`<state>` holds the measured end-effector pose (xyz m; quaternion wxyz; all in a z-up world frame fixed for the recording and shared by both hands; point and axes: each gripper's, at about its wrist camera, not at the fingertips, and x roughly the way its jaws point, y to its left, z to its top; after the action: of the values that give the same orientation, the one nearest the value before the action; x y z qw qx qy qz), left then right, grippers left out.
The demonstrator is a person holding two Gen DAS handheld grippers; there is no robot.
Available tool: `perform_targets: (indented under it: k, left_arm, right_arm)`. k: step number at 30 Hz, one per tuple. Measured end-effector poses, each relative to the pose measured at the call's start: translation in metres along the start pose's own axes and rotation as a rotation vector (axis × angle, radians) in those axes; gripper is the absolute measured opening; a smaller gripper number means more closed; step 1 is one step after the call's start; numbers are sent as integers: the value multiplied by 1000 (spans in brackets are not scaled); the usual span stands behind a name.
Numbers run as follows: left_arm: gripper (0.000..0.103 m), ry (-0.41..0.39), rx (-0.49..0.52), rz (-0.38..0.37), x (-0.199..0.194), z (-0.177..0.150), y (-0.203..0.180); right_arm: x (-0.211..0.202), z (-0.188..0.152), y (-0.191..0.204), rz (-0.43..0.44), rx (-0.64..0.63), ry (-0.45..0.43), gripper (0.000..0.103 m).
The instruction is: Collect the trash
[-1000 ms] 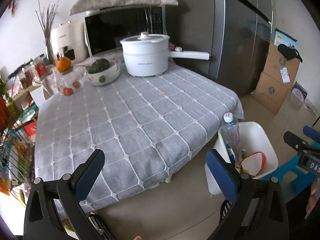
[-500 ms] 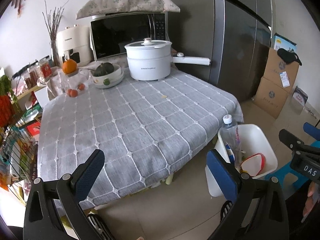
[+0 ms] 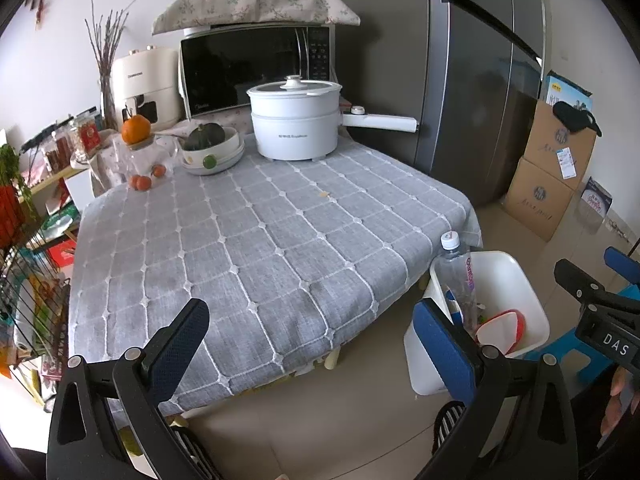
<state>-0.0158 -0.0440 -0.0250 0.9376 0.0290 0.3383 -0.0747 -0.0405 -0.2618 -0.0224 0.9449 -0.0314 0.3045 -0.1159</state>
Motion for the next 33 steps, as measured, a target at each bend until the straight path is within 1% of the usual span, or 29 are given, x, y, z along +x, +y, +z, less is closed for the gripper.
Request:
perform_targets:
  k: [33]
  left_arm:
    - [103,-3,8,1,0,-1,-2]
  right_arm:
    - [-1,0,-4,-2,3,-2,96]
